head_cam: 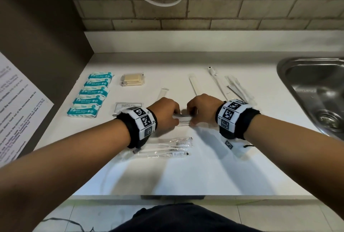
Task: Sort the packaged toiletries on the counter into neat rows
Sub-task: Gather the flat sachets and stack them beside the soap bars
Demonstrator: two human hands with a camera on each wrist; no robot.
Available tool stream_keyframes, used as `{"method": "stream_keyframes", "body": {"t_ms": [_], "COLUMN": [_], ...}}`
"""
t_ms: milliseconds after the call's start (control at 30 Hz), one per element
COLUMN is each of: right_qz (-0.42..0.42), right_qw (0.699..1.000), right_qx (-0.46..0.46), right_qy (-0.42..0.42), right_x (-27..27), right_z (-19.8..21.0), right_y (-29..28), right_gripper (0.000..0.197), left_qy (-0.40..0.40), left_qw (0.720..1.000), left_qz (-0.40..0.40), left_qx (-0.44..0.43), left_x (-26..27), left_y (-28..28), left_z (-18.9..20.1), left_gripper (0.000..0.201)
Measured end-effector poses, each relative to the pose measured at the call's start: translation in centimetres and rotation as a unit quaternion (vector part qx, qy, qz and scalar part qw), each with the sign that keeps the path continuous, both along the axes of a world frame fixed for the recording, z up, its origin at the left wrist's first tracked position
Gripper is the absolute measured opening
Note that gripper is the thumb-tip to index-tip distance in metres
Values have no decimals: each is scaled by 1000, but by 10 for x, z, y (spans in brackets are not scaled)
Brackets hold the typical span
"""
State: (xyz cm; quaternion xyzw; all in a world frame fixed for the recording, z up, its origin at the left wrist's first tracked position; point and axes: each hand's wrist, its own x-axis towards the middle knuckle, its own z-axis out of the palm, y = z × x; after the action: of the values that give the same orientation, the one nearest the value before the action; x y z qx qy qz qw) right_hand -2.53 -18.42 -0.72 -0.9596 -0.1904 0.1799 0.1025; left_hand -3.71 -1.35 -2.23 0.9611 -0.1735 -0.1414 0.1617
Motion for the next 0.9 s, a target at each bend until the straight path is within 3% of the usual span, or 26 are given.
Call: {"method": "stream_keyframes", "body": {"t_ms": [133,300,500,700,900], "right_qz": [-16,-16,-95,-136,-172], "right_qw": [998,991,951,924,929], "right_qx": [57,129,285,327,277], "right_qy": [13,18,71,142,174], "right_x": [14,44,79,94,105], "right_z": [12,43,63,48,22], "right_y": [4,29,75,121,148], "right_gripper": [22,20,34,37,33], "left_qy": [-1,15,42,77,88], "left_qw": [995,971,933,909,911], "left_qz": [54,142,227,296,330], "left_qx": [-85,-192,-275,-283,-231], "left_x": [7,27,52,70,81], "left_y": [17,54,106,148,165], "left_z": [15,47,75,62,38], "left_gripper": [15,30,39,42,38]}}
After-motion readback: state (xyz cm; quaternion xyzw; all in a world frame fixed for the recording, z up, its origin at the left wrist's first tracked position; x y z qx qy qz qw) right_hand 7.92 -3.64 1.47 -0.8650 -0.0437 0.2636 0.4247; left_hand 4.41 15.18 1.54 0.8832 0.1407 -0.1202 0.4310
